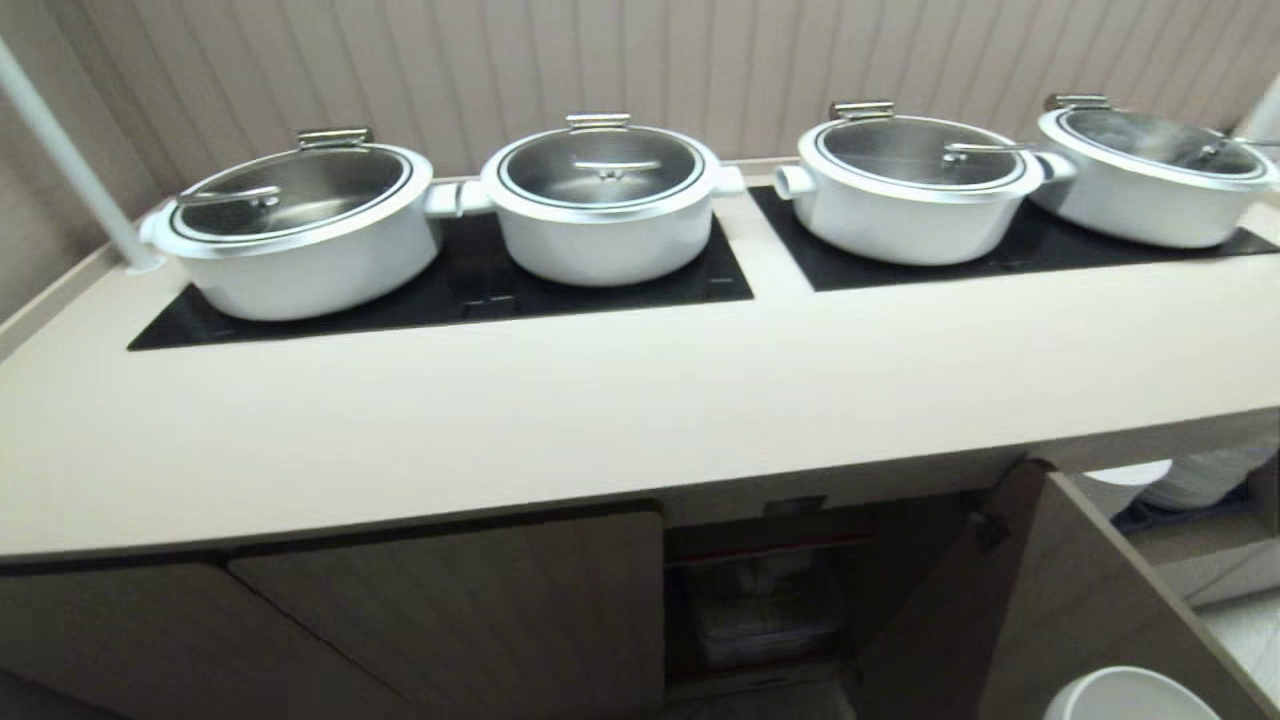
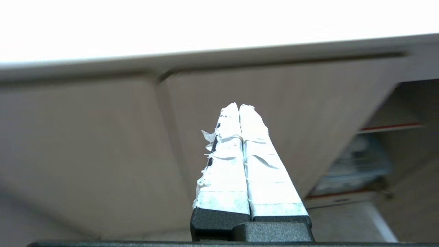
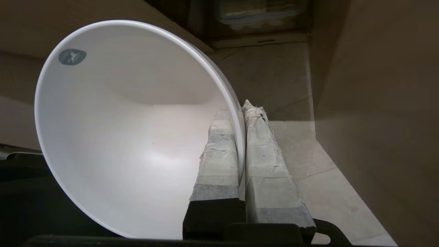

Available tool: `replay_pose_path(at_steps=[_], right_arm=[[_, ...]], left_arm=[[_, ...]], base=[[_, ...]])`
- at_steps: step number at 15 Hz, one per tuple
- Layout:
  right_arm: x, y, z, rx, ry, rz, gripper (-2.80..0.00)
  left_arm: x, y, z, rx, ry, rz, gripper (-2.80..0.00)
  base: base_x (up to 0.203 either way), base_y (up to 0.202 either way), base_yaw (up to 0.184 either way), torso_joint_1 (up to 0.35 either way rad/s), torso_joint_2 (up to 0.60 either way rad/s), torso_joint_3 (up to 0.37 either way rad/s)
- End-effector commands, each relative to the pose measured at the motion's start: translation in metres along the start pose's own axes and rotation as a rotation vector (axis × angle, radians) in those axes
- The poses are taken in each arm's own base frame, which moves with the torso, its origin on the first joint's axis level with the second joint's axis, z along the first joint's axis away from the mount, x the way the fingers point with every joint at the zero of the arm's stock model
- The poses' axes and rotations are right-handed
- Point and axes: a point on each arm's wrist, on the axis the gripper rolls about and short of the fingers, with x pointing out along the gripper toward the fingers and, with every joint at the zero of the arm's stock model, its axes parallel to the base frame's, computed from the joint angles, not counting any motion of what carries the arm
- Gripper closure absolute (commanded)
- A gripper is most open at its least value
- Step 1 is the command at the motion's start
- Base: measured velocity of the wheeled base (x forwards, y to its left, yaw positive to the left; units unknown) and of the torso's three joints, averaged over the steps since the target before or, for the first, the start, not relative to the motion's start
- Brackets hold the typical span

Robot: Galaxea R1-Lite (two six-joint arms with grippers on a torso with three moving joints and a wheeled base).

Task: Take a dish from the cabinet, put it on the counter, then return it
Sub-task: Place it on the table

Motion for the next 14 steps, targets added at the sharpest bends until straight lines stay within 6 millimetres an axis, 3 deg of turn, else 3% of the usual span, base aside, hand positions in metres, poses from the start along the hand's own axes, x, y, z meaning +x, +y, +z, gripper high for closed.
replay_pose_path(at_steps=[1,6,9,14], right_arm=[[0.0002,0.0,0.0,0.001,0.003,0.002,0.0],[-0.0006,0.0015,0.0014,-0.001,0.003,0.053,0.0],[-0.0005,0.0013,-0.0005,-0.019,0.019,0.052,0.0],[-0.0011,0.0016,0.0005,-0.026,0.017,0.053,0.0]], left_arm=[[-0.0001,0.0,0.0003,0.0,-0.002,0.001,0.0],[-0.0001,0.0,0.0002,0.0,-0.002,0.0,0.0],[-0.0001,0.0,0.0003,0.0,-0.002,0.0,0.0],[0.0,0.0,-0.0002,0.0,0.0,0.0,0.0]], base=[[0.002,0.008,-0.168,0.173,-0.36,-0.193],[0.0,0.009,-0.147,0.082,-0.17,-0.087],[0.0,0.002,-0.02,0.002,0.0,0.003],[0.0,0.001,-0.047,0.151,-0.31,-0.162]])
